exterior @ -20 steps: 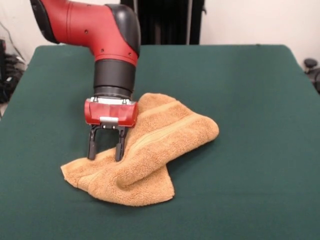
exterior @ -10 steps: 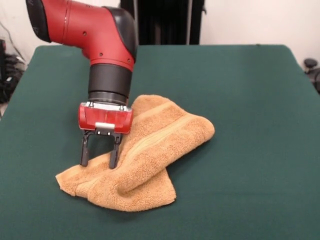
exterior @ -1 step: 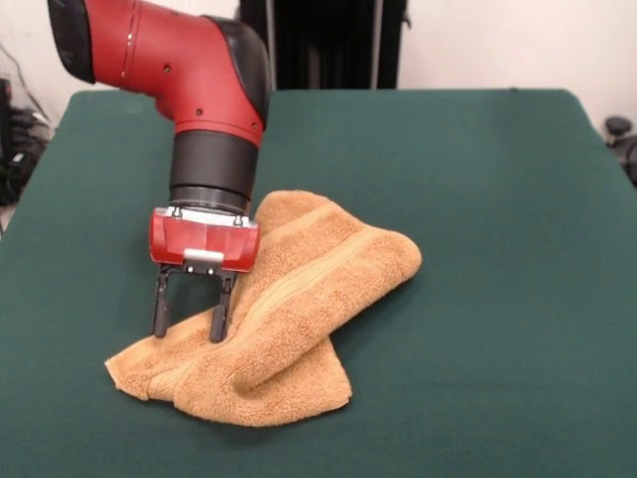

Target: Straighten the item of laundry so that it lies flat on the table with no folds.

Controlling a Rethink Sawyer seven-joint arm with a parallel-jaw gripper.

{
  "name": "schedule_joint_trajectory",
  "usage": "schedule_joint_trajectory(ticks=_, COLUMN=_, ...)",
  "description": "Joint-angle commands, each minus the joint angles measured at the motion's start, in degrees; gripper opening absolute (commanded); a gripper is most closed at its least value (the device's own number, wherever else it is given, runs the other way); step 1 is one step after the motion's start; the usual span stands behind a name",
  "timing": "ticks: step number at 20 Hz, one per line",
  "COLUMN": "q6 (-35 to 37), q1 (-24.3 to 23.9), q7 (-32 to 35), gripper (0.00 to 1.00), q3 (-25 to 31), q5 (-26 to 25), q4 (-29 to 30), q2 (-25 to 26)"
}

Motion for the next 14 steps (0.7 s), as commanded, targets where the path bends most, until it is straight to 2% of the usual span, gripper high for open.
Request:
schedule_joint_trajectory(ticks=1, q6=11.28, q1=2.21, q7=0.76, gripper=1.0, q3=1.33, q5=-3.19, q4=-3.77, q2=1.93)
schedule_joint_trajectory(ticks=12, q6=13.87, q1=1.49, q7=2.72, gripper=1.0, q3=3.34, q5=-6.83, q4=-4.29, q2=0.97)
schedule_joint_trajectory(ticks=14, q6=15.9, q1=-4.18, q7=7.62, gripper=1.0, q3=11.81, q5=-13.7, q4=-3.68, q2=0.91)
